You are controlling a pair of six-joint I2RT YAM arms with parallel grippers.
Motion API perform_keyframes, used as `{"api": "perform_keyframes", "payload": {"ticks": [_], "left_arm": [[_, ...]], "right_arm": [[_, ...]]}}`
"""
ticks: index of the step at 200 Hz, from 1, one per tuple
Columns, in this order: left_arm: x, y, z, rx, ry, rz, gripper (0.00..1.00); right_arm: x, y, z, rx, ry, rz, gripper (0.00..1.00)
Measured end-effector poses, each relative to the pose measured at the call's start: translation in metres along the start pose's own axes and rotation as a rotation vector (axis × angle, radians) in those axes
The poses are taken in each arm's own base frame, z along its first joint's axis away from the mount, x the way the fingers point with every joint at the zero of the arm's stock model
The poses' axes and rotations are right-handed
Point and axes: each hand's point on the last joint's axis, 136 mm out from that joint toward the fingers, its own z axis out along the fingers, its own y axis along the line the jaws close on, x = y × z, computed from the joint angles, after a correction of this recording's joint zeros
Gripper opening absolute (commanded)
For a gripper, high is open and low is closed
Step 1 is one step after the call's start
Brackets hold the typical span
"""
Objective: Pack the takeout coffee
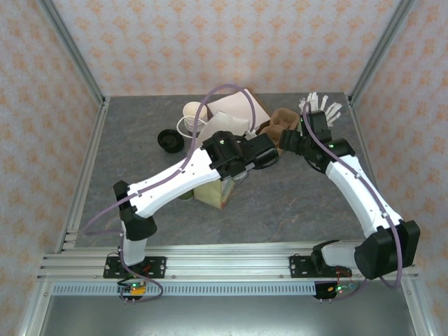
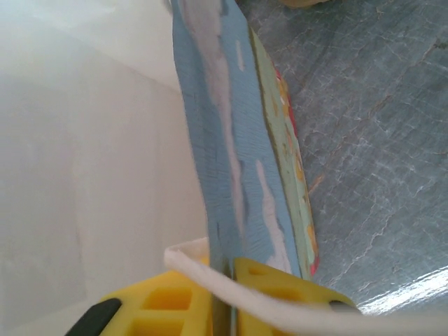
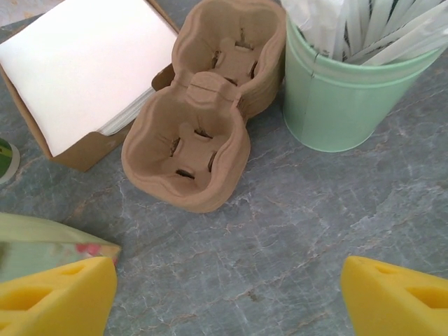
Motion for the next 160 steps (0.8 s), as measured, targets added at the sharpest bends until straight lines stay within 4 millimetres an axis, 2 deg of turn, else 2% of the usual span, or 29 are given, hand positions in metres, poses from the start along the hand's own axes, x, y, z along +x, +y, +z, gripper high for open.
{"api": "perform_keyframes", "payload": {"ticks": [45, 69, 90, 105, 140, 160], "left_arm": [[-0.001, -0.018, 0.016, 0.047, 0.018, -0.007, 0.48], [-0.007, -0.023, 0.013, 0.085, -0.010, -0.026, 0.59], [-0.011, -0.019, 0.001, 0.133, -0.056, -0.053, 0.64], [-0.015, -0.007, -0.012, 0.171, -0.103, -0.094, 0.66], [-0.029, 0.042, -0.051, 0.218, -0.252, -0.218, 0.67], [-0.034, 0.058, -0.067, 0.229, -0.315, -0.252, 0.66]], "right_arm": [[0.007, 0.003, 0.021, 0.010, 0.043, 0.011, 0.75], [0.010, 0.009, 0.037, 0.022, 0.069, 0.009, 0.71], [0.005, 0.016, 0.054, 0.038, 0.082, 0.005, 0.67], [-0.001, 0.018, 0.065, 0.059, 0.081, 0.005, 0.65], [-0.023, 0.022, 0.088, 0.112, 0.056, 0.011, 0.56], [-0.034, 0.025, 0.102, 0.134, 0.049, 0.016, 0.52]]}}
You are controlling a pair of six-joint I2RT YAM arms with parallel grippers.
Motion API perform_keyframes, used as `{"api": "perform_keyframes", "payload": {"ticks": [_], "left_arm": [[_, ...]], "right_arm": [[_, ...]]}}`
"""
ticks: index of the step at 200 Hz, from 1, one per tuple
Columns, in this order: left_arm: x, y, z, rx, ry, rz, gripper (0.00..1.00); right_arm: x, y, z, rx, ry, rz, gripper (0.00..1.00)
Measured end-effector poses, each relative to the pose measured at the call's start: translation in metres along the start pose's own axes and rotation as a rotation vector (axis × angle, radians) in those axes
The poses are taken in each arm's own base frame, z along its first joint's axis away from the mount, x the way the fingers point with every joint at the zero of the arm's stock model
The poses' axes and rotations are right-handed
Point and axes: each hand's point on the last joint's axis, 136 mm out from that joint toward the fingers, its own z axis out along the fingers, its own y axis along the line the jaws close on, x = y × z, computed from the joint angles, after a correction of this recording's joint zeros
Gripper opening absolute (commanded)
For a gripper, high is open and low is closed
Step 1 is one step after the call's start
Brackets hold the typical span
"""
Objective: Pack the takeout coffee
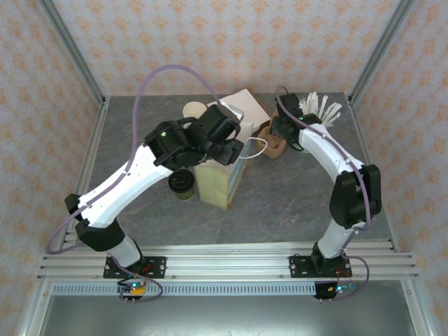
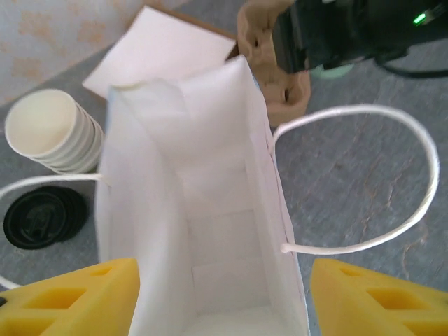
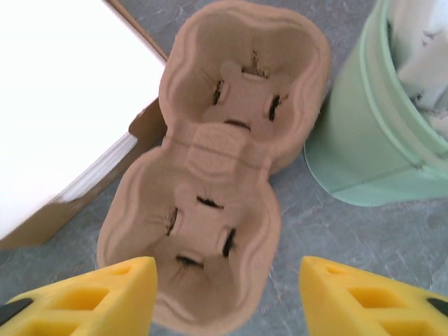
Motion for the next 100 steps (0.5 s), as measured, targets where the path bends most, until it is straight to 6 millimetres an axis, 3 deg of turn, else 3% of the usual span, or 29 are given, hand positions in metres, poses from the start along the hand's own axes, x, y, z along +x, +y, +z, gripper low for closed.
{"api": "perform_keyframes", "payload": {"ticks": [20, 60, 100], "left_arm": [[-0.006, 0.003, -0.007, 0.009, -0.039, -0.010, 0.66], [-0.001, 0.008, -0.003, 0.001, -0.042, 0.000, 0.66], [0.001, 0.012, -0.003, -0.002, -0.051, -0.002, 0.66]], "right_arm": [[-0.004, 0.005, 0.016, 0.017, 0.009, 0.002, 0.50], [-0.005, 0.010, 0.045, 0.050, 0.043, 0.002, 0.50], [-0.007, 0.008, 0.062, 0.071, 0.064, 0.013, 0.50]]}}
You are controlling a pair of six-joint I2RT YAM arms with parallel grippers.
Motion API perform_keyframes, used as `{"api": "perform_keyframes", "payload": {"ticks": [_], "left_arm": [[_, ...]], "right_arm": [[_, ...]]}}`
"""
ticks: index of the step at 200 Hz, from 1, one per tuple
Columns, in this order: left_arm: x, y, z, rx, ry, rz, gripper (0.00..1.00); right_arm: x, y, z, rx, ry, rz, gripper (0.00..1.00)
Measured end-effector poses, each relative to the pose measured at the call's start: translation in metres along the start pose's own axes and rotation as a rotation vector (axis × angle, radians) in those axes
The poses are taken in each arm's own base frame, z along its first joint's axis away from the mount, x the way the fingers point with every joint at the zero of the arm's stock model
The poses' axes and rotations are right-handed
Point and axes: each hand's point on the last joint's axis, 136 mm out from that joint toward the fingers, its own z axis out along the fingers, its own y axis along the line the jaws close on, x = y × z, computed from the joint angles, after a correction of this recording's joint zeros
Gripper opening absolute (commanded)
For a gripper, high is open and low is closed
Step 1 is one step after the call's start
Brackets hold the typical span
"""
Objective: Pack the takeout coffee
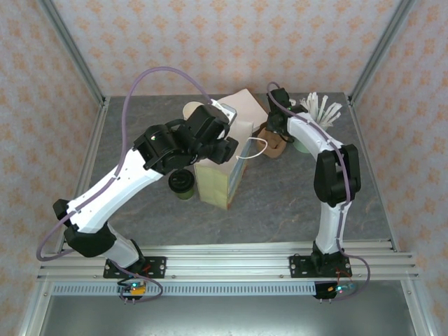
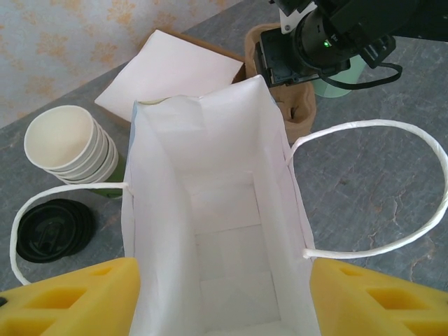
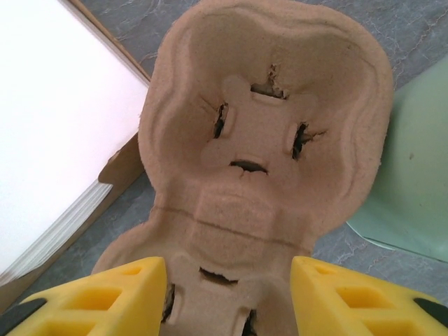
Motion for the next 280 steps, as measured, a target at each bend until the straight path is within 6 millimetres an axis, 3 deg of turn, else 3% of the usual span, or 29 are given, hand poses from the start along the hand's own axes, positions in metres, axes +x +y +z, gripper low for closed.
{"api": "perform_keyframes", "payload": {"ticks": [81, 210, 280], "left_arm": [[0.002, 0.002, -0.004, 0.003, -0.015, 0.012, 0.66], [0.008, 0.001, 0.002, 0.001, -0.005, 0.017, 0.66], [0.010, 0.004, 0.006, -0.008, 0.004, 0.013, 0.66]], "right_arm": [[0.004, -0.004, 0.019, 0.027, 0.037, 0.006, 0.49], [0.005, 0.001, 0.022, 0.011, 0.047, 0.017, 0.43], [0.004, 0.001, 0.020, 0.011, 0.048, 0.017, 0.35]]}}
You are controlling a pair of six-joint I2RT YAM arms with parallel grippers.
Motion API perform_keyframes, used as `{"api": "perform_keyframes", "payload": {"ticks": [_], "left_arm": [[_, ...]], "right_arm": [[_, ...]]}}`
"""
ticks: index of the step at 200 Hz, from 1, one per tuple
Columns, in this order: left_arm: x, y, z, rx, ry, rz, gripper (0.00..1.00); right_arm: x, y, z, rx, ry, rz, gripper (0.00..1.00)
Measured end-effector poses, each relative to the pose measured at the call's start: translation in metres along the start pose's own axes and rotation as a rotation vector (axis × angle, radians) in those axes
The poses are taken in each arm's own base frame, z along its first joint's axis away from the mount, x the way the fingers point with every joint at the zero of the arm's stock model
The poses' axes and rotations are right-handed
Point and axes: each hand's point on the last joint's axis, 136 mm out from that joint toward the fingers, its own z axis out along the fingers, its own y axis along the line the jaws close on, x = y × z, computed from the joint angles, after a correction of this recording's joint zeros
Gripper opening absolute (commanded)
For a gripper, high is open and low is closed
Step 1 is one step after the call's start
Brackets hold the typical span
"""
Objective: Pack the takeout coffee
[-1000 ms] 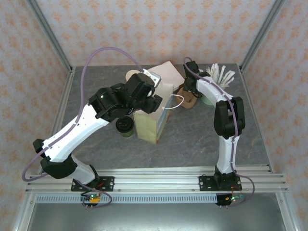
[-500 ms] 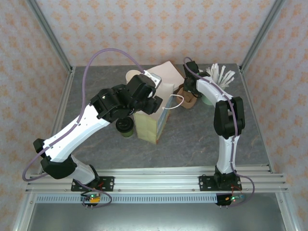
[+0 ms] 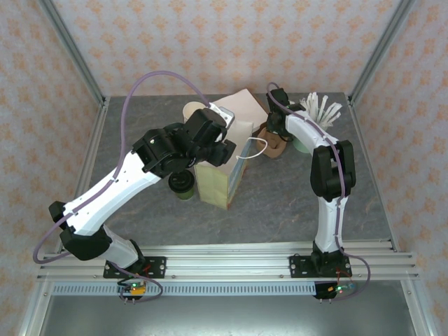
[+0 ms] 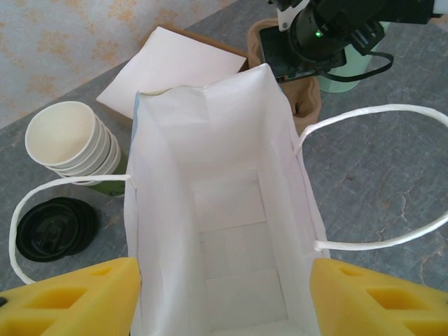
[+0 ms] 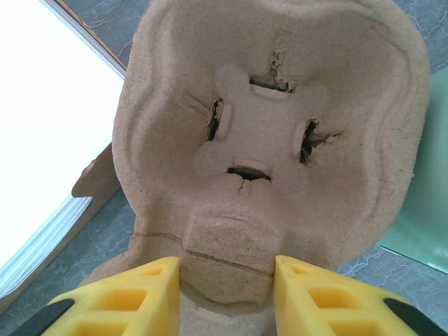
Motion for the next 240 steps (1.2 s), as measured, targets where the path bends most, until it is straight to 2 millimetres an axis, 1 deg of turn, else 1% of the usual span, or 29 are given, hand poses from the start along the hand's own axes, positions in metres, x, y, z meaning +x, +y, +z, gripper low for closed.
{"api": "perform_keyframes", "payload": {"ticks": [108, 162, 210, 240], "left_arm": [[0.001, 0.008, -0.001, -0.011, -0.007, -0.014, 0.66], [0.003, 0.010, 0.000, -0.016, -0.003, -0.017, 0.66], [0.003, 0.010, 0.000, -0.016, -0.004, -0.018, 0.66], [0.003, 0.010, 0.001, -0.016, -0.002, -0.017, 0.66]], "right_arm": [[0.000, 0.000, -0.002, -0.004, 0.006, 0.000, 0.34], [-0.006, 0.002, -0.015, -0.024, -0.013, 0.006, 0.34], [-0.006, 0.001, -0.017, -0.024, -0.014, 0.004, 0.44], [-0.005, 0.000, -0.017, -0.020, -0.007, 0.000, 0.46]]}}
